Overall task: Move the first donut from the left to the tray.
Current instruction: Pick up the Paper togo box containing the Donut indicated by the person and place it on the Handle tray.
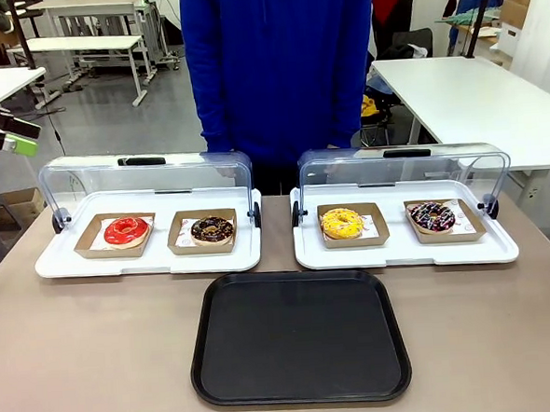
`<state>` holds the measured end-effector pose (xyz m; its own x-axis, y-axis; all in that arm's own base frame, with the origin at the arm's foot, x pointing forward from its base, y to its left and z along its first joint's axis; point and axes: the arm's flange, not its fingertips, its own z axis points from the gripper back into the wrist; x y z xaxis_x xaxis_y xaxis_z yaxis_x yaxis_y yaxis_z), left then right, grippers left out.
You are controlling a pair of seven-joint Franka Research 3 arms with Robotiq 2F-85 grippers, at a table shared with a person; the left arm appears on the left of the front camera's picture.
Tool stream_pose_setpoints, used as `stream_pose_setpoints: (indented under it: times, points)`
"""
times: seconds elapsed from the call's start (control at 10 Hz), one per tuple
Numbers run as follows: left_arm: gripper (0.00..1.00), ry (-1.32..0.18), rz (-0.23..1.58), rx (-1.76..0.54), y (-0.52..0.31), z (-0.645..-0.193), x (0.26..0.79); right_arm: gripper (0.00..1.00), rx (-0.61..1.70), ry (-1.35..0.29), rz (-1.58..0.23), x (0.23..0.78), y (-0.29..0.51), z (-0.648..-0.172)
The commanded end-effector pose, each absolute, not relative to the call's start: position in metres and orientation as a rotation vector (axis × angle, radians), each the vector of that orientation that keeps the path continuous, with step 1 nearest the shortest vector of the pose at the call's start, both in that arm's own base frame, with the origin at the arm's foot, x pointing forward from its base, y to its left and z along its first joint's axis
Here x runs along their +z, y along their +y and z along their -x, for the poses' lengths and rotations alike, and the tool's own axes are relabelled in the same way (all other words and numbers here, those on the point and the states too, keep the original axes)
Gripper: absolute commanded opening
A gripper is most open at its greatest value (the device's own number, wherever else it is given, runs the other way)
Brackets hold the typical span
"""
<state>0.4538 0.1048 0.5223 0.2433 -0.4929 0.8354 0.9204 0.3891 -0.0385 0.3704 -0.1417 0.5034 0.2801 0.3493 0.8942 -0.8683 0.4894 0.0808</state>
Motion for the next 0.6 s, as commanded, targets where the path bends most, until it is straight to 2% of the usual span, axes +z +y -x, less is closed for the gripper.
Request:
stream_pose_setpoints:
  times: [0.0,0.5]
  points:
    - [1.0,-0.861,0.619,-1.054,0.1034,-0.4543,0.5229,1.0,0.913,-0.996,-0.649,0.5044,-0.1421,-0.3739]
    - [1.0,-0.861,0.619,-1.054,0.1034,-0.4543,0.5229,1.0,0.913,-0.996,-0.649,0.5044,-0.1421,-0.3739]
